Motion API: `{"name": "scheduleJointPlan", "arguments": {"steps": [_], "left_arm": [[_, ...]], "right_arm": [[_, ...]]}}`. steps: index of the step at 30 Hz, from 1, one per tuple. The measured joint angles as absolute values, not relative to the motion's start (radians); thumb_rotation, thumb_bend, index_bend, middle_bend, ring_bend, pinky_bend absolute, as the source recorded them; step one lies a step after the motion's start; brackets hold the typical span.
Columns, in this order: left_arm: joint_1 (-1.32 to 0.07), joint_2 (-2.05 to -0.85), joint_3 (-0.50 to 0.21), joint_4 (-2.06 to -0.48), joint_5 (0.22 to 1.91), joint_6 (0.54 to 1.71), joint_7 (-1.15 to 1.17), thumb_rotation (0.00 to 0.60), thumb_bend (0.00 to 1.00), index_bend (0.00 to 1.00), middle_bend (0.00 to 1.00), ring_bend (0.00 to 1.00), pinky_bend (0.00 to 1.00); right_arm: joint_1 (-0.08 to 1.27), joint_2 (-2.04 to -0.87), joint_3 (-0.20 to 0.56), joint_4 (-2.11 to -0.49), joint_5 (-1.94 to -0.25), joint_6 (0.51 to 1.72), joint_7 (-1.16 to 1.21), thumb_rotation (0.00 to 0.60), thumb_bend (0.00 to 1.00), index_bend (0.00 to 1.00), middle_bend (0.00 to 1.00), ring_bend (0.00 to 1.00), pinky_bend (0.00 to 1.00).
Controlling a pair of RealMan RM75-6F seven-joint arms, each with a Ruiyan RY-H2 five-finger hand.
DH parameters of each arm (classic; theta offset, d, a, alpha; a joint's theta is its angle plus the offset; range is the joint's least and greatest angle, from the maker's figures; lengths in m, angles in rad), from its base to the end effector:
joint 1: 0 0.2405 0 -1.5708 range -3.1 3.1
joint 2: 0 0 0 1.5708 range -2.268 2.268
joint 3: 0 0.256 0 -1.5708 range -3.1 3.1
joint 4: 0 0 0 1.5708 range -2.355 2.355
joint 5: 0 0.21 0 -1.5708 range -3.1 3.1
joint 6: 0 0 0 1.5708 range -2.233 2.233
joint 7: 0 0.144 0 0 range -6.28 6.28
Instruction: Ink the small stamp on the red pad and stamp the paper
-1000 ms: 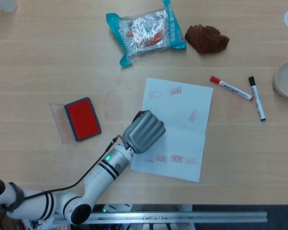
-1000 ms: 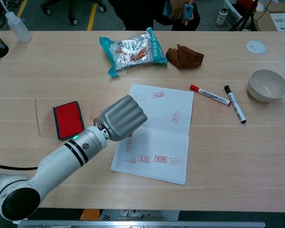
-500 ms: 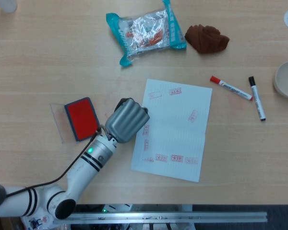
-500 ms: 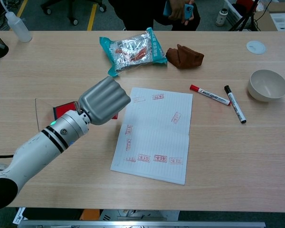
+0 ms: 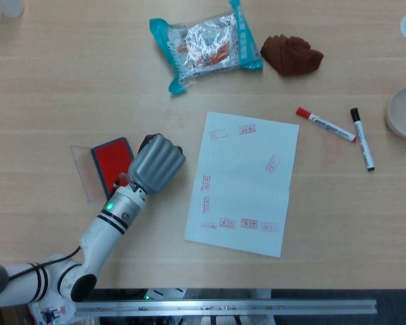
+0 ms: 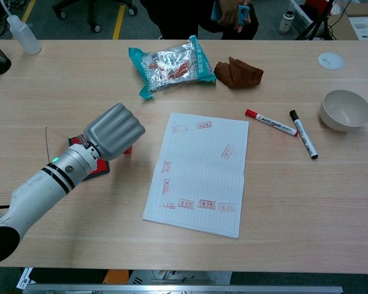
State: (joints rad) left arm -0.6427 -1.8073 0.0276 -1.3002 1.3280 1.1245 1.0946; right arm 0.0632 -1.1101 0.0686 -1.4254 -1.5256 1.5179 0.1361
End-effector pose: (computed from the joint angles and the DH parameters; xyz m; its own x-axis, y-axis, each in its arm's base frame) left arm -0.1597 0.2682 -0.0937 0.9116 -0.1696 0.3745 0.2342 -0.5343 -0.8122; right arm -0.3433 -0.1801 0.1884 0.4483 0.0508 0.8924 -0.8935 -0.0040 0.4491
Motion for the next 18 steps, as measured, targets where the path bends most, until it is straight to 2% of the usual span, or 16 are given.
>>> {"name": "scheduleJointPlan", "arguments": {"steps": [9, 18], "left_arm": [[-0.632, -1.83, 0.026, -1.238, 1.34, 1.117, 1.07, 0.6, 0.27, 0.58, 1.0, 1.0, 1.0], [-0.63, -1.826, 0.02, -1.246, 1.344, 1.109, 1.082, 0.6, 0.27, 0.53, 1.0, 1.0, 1.0]], "right_arm": [[0.061, -1.106, 0.068, -1.437, -1.527, 1.523, 0.125, 0.6, 0.21, 0.2, 0.34, 0.18, 0.19], [0.061, -1.105, 0.069, -1.441, -1.527, 1.524, 0.122, 0.6, 0.2, 0.2, 0.35, 0.18, 0.19]]}}
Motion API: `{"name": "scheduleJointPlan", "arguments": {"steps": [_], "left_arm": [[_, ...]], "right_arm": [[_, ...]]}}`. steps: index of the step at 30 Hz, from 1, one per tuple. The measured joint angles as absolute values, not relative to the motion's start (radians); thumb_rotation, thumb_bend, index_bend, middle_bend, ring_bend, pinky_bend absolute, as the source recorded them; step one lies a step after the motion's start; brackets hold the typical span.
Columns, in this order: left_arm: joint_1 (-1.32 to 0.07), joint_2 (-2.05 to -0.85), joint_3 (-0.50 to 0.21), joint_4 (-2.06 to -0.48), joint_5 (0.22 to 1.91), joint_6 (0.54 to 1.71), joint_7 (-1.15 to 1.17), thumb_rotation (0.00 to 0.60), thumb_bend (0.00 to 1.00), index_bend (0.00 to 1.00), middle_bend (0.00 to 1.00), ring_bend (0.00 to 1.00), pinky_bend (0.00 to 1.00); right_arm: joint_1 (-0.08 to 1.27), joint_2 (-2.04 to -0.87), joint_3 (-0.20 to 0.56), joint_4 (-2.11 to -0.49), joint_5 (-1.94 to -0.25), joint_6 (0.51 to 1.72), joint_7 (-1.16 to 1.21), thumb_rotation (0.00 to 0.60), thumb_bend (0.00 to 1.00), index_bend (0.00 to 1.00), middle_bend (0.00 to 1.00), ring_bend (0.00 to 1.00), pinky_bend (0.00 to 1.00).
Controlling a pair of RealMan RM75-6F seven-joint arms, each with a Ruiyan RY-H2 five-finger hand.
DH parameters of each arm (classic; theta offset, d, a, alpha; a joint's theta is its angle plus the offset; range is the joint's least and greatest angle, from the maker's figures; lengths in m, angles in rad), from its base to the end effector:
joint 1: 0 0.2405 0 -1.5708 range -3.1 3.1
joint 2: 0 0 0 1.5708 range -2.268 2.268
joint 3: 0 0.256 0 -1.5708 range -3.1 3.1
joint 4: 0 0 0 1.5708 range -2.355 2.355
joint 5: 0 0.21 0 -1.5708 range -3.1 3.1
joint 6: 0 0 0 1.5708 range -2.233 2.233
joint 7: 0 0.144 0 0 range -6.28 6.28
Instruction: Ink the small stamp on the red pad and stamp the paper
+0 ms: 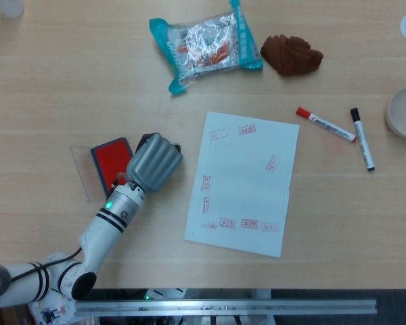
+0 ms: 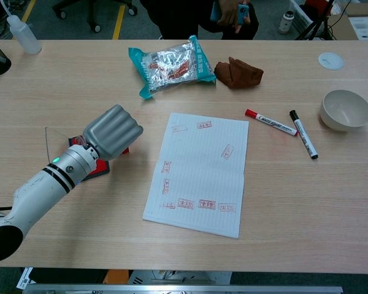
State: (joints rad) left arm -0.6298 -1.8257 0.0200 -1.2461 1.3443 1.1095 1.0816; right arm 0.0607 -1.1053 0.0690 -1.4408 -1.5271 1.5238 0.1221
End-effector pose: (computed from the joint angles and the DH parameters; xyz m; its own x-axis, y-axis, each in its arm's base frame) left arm -0.1674 0.2713 -0.0978 0.9193 -0.1692 0.3553 0.2204 -0.5266 -0.8211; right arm -0.3406 -0.1791 0.1888 0.4514 0.0552 0.8906 -0.8918 -0.0046 0.4523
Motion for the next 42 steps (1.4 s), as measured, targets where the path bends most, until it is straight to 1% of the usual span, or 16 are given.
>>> {"name": "scheduleJointPlan", "arguments": {"steps": [9, 15, 23, 26, 30, 35, 38, 42], "left_arm": [[-0.628, -1.803, 0.015, -1.288, 1.342, 1.105, 1.104, 0.6, 0.27, 0.5, 1.0, 1.0, 1.0], [-0.624, -1.78, 0.014, -1.315, 1.341, 1.107, 1.111, 0.6, 0.27, 0.46, 1.0, 1.0, 1.0], [-0.615, -1.731, 0.012, -1.385, 1.359, 1.134, 1.102, 0.6, 0.27, 0.44, 1.0, 1.0, 1.0], [-0.611, -1.706, 0.01, -1.426, 1.374, 1.154, 1.094, 0.6, 0.27, 0.43, 0.98, 0.98, 1.0], [-0.602, -1.662, 0.006, -1.495, 1.391, 1.18, 1.072, 0.6, 0.27, 0.41, 0.92, 0.92, 1.0], [-0.578, -1.573, -0.006, -1.593, 1.413, 1.235, 0.997, 0.6, 0.27, 0.41, 0.79, 0.77, 1.0], [-0.556, -1.521, -0.019, -1.637, 1.408, 1.264, 0.926, 0.6, 0.27, 0.4, 0.72, 0.7, 1.0], [-0.52, -1.453, -0.042, -1.684, 1.375, 1.295, 0.815, 0.6, 0.27, 0.4, 0.67, 0.66, 1.0]], "right_arm": [[0.062, -1.105, 0.071, -1.442, -1.528, 1.525, 0.123, 0.6, 0.21, 0.2, 0.35, 0.18, 0.19], [0.063, -1.106, 0.072, -1.444, -1.528, 1.526, 0.122, 0.6, 0.21, 0.2, 0.36, 0.18, 0.19], [0.066, -1.105, 0.073, -1.45, -1.532, 1.526, 0.116, 0.6, 0.21, 0.2, 0.36, 0.18, 0.19], [0.066, -1.102, 0.073, -1.456, -1.533, 1.526, 0.111, 0.6, 0.21, 0.2, 0.36, 0.18, 0.19], [0.068, -1.094, 0.074, -1.466, -1.532, 1.524, 0.109, 0.6, 0.21, 0.2, 0.36, 0.18, 0.19], [0.073, -1.074, 0.072, -1.478, -1.518, 1.493, 0.098, 0.6, 0.21, 0.2, 0.36, 0.18, 0.19], [0.08, -1.061, 0.077, -1.488, -1.504, 1.479, 0.091, 0.6, 0.21, 0.2, 0.36, 0.18, 0.19], [0.086, -1.057, 0.084, -1.487, -1.484, 1.462, 0.087, 0.6, 0.21, 0.2, 0.36, 0.18, 0.19]]}}
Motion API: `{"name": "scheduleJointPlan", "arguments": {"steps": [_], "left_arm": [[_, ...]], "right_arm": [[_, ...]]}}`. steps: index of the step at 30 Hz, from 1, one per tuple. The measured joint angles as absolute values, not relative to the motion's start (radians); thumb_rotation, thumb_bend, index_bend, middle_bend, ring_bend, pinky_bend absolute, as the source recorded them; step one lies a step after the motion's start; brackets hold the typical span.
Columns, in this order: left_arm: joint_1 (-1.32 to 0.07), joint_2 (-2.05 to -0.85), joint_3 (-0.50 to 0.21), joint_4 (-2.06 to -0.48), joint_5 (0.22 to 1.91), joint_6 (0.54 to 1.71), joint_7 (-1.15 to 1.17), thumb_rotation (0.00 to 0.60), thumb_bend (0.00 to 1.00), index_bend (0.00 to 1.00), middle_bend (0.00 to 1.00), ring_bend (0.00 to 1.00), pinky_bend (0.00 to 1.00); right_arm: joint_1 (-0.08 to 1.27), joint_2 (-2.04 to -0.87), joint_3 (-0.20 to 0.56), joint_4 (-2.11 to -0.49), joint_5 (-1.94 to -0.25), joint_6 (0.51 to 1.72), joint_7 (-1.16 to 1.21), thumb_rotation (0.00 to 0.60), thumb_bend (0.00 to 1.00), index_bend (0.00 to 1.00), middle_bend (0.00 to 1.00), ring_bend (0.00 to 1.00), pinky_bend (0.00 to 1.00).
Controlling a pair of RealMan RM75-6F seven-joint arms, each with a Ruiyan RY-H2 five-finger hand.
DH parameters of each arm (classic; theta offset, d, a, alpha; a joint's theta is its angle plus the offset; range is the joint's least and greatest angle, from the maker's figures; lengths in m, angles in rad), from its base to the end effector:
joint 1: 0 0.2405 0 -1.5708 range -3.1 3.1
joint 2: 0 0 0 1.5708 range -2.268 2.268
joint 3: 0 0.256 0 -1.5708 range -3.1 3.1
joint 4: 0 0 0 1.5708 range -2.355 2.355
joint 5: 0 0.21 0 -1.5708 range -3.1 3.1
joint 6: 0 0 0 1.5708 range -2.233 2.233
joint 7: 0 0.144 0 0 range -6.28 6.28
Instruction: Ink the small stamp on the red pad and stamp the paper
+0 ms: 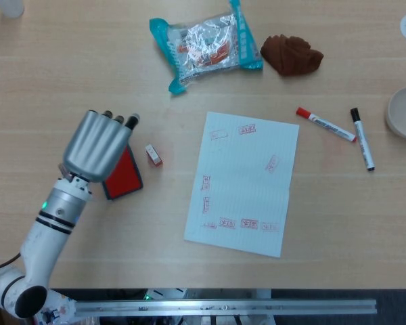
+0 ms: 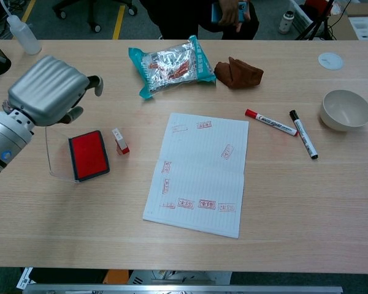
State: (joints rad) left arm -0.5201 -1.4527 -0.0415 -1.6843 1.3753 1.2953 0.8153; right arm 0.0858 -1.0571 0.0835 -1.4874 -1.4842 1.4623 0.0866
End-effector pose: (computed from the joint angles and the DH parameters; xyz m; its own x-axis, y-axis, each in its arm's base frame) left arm -0.1717 0.2668 0.0274 0.7381 -0.0842 0.6694 0.5964 -0.3824 -0.7057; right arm -0.3387 -0.1905 0.1977 0.4799 0.0246 0.8770 -0.8773 0.0198 0.4795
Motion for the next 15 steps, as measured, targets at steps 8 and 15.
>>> {"name": "scheduleJointPlan", "arguments": {"steps": [8, 15], "left_arm": [[-0.409, -1.338, -0.061, -1.687, 1.337, 1.394, 0.595, 0.6, 0.27, 0.39, 0.66, 0.63, 1.0], [-0.306, -1.226, -0.032, -1.712, 1.349, 1.462, 0.424, 0.6, 0.27, 0.4, 0.66, 0.63, 1.0]], "right_arm": [[0.1, -1.074, 0.09, -1.461, -1.472, 1.44, 0.092, 0.6, 0.21, 0.22, 0.36, 0.18, 0.19], [0.099, -1.08, 0.08, -1.463, -1.5, 1.458, 0.09, 0.6, 0.21, 0.22, 0.36, 0.18, 0.19]]}}
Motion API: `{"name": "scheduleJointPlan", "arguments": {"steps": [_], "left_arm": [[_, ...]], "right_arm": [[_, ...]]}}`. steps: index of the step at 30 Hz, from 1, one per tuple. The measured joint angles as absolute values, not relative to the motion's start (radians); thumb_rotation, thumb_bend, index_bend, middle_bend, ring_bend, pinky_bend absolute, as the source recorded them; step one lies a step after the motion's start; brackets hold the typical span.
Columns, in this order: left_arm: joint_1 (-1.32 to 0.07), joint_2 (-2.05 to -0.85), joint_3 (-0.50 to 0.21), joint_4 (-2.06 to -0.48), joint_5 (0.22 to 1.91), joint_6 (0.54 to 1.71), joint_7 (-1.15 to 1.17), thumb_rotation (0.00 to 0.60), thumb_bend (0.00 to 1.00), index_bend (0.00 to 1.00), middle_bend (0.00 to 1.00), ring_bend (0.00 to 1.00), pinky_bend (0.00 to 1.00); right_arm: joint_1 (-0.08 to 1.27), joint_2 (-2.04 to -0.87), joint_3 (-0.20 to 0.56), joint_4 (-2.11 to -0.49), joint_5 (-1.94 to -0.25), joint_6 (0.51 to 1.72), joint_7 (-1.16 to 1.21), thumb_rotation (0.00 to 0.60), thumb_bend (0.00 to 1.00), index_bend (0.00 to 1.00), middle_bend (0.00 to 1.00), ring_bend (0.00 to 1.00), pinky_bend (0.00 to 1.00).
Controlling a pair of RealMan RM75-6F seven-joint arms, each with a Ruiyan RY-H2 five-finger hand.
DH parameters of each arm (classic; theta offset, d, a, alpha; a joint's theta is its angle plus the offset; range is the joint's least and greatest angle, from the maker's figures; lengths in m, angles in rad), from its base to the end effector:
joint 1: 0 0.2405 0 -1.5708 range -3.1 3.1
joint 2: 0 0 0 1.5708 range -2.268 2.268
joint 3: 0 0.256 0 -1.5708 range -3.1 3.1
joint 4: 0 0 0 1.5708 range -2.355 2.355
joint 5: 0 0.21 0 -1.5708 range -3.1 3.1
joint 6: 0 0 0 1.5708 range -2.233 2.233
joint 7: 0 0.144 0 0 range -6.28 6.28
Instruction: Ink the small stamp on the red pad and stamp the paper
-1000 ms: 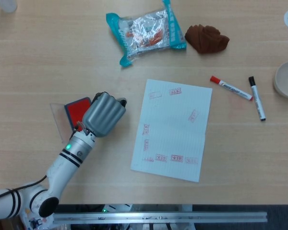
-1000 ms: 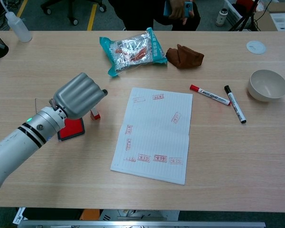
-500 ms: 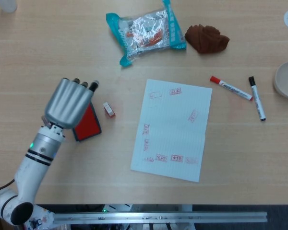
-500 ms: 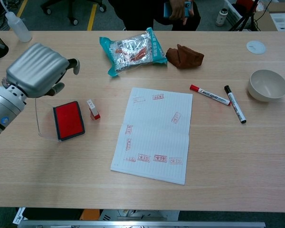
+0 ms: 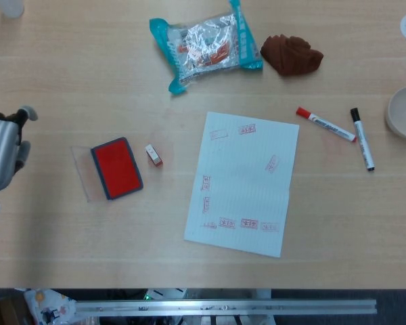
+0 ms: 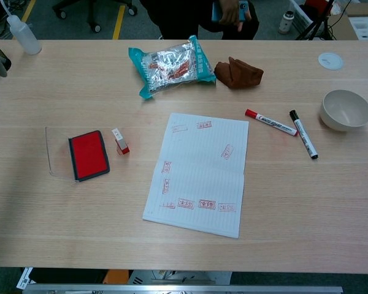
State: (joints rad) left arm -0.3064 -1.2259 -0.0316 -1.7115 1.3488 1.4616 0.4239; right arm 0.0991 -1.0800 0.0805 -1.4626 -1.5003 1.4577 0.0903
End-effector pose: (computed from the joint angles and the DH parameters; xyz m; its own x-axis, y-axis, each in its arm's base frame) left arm -0.2570 0.2352 0.1167 0.5786 -0.0180 0.8154 0.8119 -0.0831 -0.5779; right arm -0.3383 -0.1947 0.1907 0.4798 0.0221 0.8771 -0.8773 -0.0053 0.4800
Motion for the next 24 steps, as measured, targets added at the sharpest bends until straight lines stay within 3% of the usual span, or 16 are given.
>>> {"name": "scheduleJointPlan", "arguments": {"steps": [13, 24], "left_arm": [[-0.132, -1.147, 0.054, -1.714, 1.473, 1.616, 0.294, 0.6, 0.27, 0.45, 0.67, 0.64, 1.0], [-0.106, -1.166, 0.043, -1.697, 1.482, 1.596, 0.327, 0.6, 0.27, 0.45, 0.67, 0.64, 0.98]], "right_arm": [[0.1, -1.086, 0.067, -1.456, -1.522, 1.462, 0.106, 0.6, 0.21, 0.22, 0.36, 0.18, 0.19], [0.105, -1.096, 0.07, -1.446, -1.516, 1.457, 0.114, 0.6, 0.21, 0.22, 0.36, 0.18, 0.19]]}}
